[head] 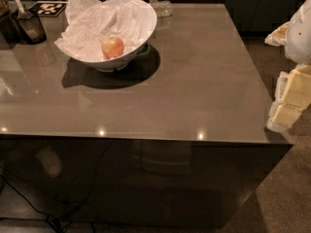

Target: Pick apple from white bowl

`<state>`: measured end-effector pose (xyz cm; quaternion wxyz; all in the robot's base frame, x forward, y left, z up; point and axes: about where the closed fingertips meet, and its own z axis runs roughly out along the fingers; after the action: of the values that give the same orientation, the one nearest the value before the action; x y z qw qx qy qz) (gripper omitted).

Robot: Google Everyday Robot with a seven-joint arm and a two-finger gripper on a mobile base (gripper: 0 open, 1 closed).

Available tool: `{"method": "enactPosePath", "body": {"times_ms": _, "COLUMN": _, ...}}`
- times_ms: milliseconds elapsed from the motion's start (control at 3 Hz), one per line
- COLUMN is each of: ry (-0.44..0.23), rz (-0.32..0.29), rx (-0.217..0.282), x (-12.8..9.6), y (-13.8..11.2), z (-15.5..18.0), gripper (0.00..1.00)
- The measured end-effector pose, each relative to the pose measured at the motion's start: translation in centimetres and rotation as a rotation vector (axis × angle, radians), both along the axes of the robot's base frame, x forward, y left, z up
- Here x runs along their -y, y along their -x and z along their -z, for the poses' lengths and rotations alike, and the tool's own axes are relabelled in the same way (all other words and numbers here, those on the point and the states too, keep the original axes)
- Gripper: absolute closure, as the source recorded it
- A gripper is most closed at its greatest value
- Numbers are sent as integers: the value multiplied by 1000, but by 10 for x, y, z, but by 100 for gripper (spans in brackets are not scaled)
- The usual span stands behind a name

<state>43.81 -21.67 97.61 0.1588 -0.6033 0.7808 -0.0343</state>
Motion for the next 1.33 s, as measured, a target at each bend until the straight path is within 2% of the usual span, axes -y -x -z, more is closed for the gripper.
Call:
{"method": "enactPosePath", "body": {"times_ms": 333, "ry": 0, "rz": 0, "rx": 0, "x": 0, "y": 0, "z": 0, "gripper": 0}}
{"method": "enactPosePath", "body": {"times_ms": 667, "ry": -24, "rz": 25, "rx": -14, "x": -8, "y": -13, "z": -4, "gripper": 0}}
{"method": "enactPosePath", "body": {"times_ms": 1000, "ry": -57, "rz": 83, "rx": -80, "x": -25, "y": -51, "z": -6, "gripper": 0}}
{"method": "enactPosePath", "body": {"times_ms": 1333, "ry": -86, "rz": 107, "rx": -89, "x": -61, "y": -115, "z": -13, "gripper": 0}}
